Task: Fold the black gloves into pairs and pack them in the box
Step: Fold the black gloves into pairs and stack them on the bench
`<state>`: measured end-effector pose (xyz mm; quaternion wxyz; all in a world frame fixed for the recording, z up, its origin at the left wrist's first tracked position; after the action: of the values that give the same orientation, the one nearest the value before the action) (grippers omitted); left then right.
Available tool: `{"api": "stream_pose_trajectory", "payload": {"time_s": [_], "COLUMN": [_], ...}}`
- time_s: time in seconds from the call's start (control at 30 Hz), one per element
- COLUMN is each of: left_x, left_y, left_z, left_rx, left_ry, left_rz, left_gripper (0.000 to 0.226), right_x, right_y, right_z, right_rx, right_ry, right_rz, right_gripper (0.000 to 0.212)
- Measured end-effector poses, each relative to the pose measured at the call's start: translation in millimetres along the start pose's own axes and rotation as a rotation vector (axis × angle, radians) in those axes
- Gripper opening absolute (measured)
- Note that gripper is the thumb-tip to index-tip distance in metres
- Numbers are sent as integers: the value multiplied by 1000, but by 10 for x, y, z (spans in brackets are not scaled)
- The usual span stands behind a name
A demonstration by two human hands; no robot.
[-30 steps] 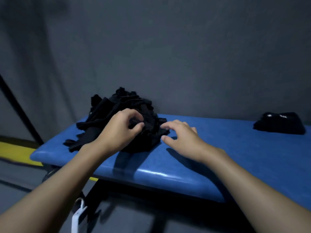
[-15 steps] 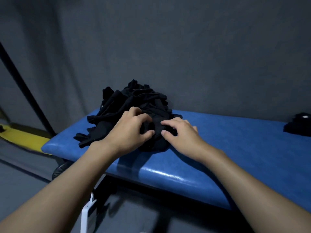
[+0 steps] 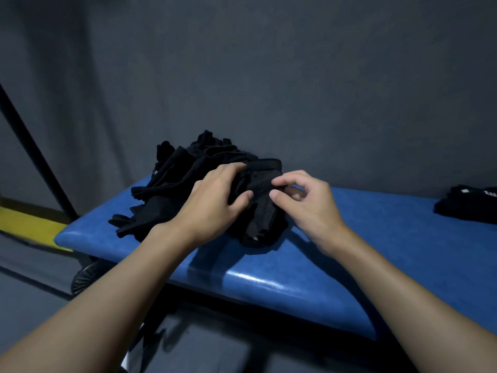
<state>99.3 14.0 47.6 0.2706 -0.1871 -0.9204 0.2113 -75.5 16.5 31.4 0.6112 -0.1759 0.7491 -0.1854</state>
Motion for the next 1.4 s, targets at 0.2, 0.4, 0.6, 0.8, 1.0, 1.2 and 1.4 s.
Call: {"api": "stream_pose_trajectory", "payload": {"time_s": [0.2,0.4,0.6,0.8,1.0,1.2,1.4], "left_x": [254,470,833,1056,1259,1329,1315], "left_y": [-116,-258,-355,-433,-460,-505,-492], "left_z": [55,334,553,896,1115,1144,1217], "left_rx": [51,-20,-76,-250,-323,-184,-191], "left_ry": [168,476,603,751,801,772,767], "left_rz": [17,-41,-40,-84,-90,-97,-146], "left_gripper": [51,45,31,31,15,15,10], "right_x": [-53,-61,-29,-3,-24,168,324], "right_y": [66,154,277,426,518,600,618], "right_z": [-302,-622,-1018,-1317,-1598,-1796,-1906], "right_rx": [65,30,3,-39,-1,-15,24], "right_ry": [-102,-68,56,106,128,92,155], "right_rz": [116,145,145,185,168,318,407], "right_gripper": [24,30,37,35,29,36,49]}}
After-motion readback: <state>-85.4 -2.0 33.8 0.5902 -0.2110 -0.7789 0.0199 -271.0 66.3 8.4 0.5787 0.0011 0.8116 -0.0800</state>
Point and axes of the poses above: each hand's wrist, its own y-axis away from the middle knuckle, its own z-axis out of the palm, x = y × z, the point moved 6 cm from there along -y, towards the middle knuckle, and after that the axes turned 1 degree about y, right-handed, at the moved point
